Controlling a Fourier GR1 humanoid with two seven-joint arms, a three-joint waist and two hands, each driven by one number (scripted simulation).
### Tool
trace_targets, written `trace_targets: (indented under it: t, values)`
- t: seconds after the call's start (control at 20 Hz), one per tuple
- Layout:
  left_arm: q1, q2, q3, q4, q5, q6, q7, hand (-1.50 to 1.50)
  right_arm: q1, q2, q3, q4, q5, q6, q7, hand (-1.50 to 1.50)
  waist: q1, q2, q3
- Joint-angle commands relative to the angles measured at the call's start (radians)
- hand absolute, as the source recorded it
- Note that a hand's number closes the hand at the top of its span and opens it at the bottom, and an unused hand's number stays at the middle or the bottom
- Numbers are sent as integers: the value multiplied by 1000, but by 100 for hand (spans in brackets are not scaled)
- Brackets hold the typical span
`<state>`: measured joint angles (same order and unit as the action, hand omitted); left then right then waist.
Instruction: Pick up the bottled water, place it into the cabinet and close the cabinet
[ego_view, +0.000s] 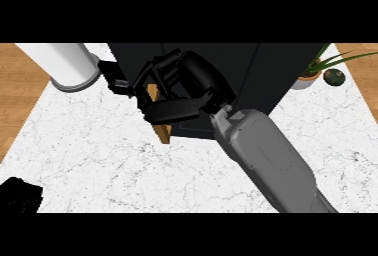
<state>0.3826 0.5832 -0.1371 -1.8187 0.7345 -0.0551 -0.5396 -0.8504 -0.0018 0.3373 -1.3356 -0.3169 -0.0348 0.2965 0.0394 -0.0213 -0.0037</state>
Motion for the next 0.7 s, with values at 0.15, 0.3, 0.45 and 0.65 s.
trace_targets:
  t: [0.15,0.3,0.45,0.65]
  values:
    - [-28,-9,-5,9,-15,-10,5,150,-68,-105,-128,242,16,67,-98,150,0,41,3]
    - [-16,-21,-10,9,-16,-7,0,150,-54,-121,-145,262,-8,98,-118,150,4,43,3]
    - [-29,14,11,-21,12,-31,30,150,-63,-130,-155,286,-13,116,-143,150,13,47,3]
    - [-53,-6,0,-22,-6,12,44,150,-64,-141,-157,287,-20,134,-152,150,-3,44,3]
